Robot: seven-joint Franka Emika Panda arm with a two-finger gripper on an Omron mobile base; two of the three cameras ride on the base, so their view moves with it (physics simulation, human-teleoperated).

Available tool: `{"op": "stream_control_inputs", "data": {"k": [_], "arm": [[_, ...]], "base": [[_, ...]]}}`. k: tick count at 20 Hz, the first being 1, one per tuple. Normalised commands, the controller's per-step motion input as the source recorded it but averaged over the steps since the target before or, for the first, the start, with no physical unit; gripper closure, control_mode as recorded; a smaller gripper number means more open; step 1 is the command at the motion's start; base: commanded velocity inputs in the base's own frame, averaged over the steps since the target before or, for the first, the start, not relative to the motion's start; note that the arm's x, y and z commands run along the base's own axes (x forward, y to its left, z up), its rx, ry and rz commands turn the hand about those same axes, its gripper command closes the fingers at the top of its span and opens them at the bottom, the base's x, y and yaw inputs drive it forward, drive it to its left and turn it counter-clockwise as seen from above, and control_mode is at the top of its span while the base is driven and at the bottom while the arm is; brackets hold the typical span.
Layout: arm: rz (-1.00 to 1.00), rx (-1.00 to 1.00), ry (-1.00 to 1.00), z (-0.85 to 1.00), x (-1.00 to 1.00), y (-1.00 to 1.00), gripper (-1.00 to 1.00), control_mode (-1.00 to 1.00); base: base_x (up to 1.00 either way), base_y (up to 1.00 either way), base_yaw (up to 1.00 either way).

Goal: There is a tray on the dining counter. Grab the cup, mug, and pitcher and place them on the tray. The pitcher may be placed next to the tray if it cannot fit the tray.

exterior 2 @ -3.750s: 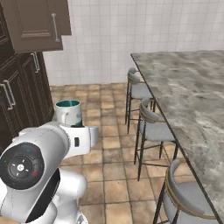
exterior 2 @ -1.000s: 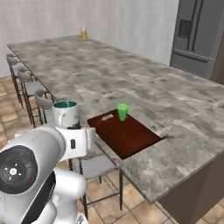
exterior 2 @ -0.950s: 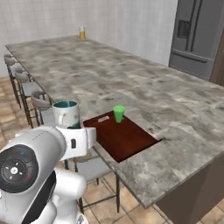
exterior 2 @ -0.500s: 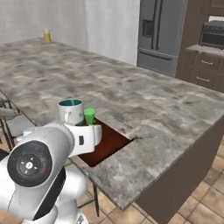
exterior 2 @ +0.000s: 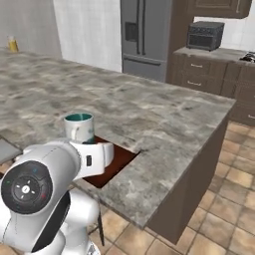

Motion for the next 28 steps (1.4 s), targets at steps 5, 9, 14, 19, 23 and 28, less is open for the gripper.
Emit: {"op": "stream_control_inputs", "data": {"k": [5, 9, 14, 19, 23, 28], "arm": [[0.0, 0.0, 0.0, 0.0, 0.0, 0.0, 1.0, 1.0], [0.0, 0.0, 0.0, 0.0, 0.0, 0.0, 1.0, 1.0], [0.0, 0.0, 0.0, 0.0, 0.0, 0.0, 1.0, 1.0], [0.0, 0.0, 0.0, 0.0, 0.0, 0.0, 1.0, 1.0], [0.0, 0.0, 0.0, 0.0, 0.0, 0.0, 1.0, 1.0], [0.0, 0.0, 0.0, 0.0, 0.0, 0.0, 1.0, 1.0]], "base": [[0.24, 0.6, -0.35], [0.14, 0.67, -0.27], [0.2, 0.9, -0.24], [0.53, 0.92, 0.03], [0.66, 0.27, 0.27], [0.85, 0.39, 0.21]]}}
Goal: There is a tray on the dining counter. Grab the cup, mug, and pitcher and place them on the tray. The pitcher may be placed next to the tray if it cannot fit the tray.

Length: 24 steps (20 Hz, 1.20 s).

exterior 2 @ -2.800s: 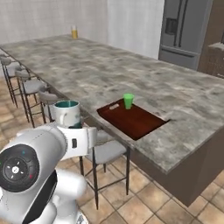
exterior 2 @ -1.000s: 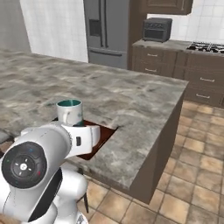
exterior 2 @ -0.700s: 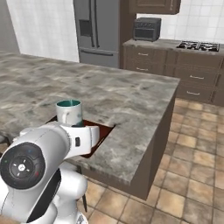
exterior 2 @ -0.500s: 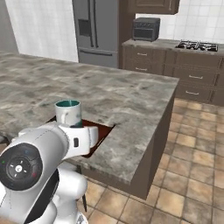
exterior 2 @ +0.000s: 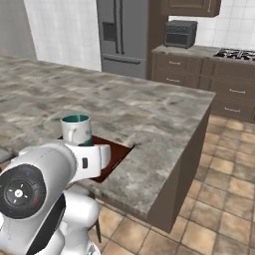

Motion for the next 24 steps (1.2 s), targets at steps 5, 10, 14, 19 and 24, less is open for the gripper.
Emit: {"op": "stream_control_inputs", "data": {"k": [5, 10, 14, 19, 24], "arm": [[0.0, 0.0, 0.0, 0.0, 0.0, 0.0, 1.0, 1.0], [0.04, 0.02, 0.02, -0.05, 0.12, 0.01, 1.0, -1.0], [0.26, 0.04, 0.07, -0.35, 0.62, 0.08, 1.0, -1.0], [0.23, 0.01, 0.01, -0.26, 0.45, 0.04, 1.0, -1.0], [0.17, 0.05, -0.02, -0.43, 0.27, 0.09, 1.0, -1.0]], "base": [[0.73, 0.03, 0.25], [0.49, 0.0, 0.18], [0.0, 0.0, 0.0], [0.0, 0.0, 0.0], [0.0, 0.0, 0.0]]}}
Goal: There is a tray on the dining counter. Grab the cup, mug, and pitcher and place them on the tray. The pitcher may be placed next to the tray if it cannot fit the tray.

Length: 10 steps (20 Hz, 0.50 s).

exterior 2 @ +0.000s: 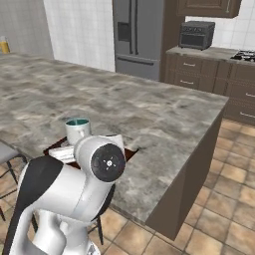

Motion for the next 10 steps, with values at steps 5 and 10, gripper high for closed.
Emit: {"op": "stream_control_inputs", "data": {"k": [5, 10], "arm": [[0.05, 0.05, -0.02, -0.45, 0.36, 0.41, 1.0, -1.0], [0.0, 0.0, 0.0, -0.23, 0.36, 0.44, 1.0, -1.0]], "base": [[0.0, 0.0, 0.0], [0.0, 0.0, 0.0]]}}
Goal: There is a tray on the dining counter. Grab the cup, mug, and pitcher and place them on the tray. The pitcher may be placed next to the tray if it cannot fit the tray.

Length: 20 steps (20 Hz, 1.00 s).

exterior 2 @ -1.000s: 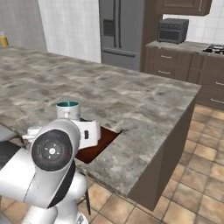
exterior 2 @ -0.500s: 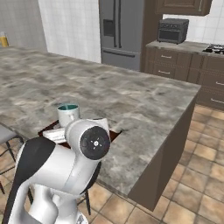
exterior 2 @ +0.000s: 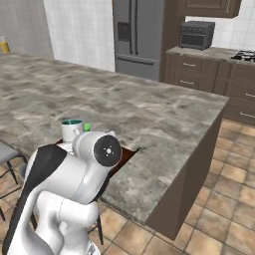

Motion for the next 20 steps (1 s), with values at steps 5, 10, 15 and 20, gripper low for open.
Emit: {"op": "stream_control_inputs", "data": {"k": [5, 10, 15, 20], "arm": [[0.0, 0.01, -0.01, -0.41, 0.2, 0.39, 1.0, -1.0], [0.0, 0.0, -0.05, -0.46, 0.05, 0.34, 1.0, -1.0], [0.0, 0.0, -0.11, -0.44, 0.04, 0.38, 1.0, -1.0], [0.01, 0.03, -0.14, -0.48, 0.04, 0.35, 1.0, -1.0]], "base": [[0.0, 0.0, 0.0], [0.0, 0.0, 0.0], [0.0, 0.0, 0.0], [0.0, 0.0, 0.0]]}}
